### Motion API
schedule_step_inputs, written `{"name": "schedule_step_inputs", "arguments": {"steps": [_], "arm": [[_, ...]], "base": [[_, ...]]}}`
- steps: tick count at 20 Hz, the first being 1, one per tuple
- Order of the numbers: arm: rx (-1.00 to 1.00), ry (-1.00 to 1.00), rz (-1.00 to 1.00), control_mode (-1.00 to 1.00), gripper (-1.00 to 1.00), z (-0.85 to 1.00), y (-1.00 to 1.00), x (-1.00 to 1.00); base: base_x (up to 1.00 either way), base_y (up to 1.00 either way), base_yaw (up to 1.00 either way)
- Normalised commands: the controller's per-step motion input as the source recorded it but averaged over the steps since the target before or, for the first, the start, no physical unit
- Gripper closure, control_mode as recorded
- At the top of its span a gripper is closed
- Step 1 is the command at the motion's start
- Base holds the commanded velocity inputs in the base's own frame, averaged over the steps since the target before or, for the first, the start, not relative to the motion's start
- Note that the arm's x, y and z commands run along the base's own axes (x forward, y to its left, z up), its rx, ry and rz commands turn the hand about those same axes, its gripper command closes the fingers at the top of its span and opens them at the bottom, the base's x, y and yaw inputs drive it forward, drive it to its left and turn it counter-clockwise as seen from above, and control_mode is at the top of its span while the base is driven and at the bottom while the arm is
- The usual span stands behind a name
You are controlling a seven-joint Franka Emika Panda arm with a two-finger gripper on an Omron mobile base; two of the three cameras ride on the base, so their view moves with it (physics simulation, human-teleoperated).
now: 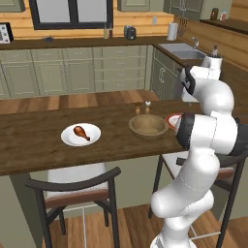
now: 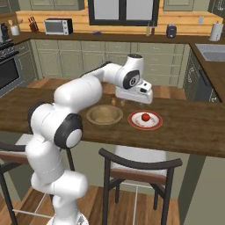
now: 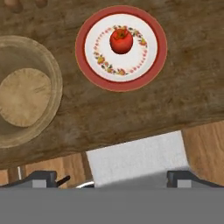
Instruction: Pick the chicken drumstick and tomato from their plates and place them in the bowl. Then put the bowl in the fridge.
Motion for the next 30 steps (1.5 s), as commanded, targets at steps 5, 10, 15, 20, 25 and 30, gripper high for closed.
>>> {"name": "schedule_step_inputs", "arguments": {"steps": [5,10,15,20,25,30], "arm": [[0.01,0.03,-0.39,-1.00,-1.00,-0.55,-0.08,0.41],[0.00,0.00,-0.33,-1.00,-1.00,-0.42,0.00,0.61],[0.01,0.00,-0.26,-1.00,-1.00,-0.40,-0.07,0.41],[0.00,0.00,-0.19,-1.00,-1.00,-0.30,-0.20,0.39],[0.00,0.00,-0.07,-1.00,-1.00,-0.32,-0.22,0.30],[0.00,0.00,0.00,-1.00,-1.00,-0.30,-0.08,0.26]], "base": [[0.00,0.00,0.00],[0.00,0.00,0.00],[0.00,0.00,0.00],[0.00,0.00,0.00],[0.00,0.00,0.00],[0.00,0.00,0.00]]}}
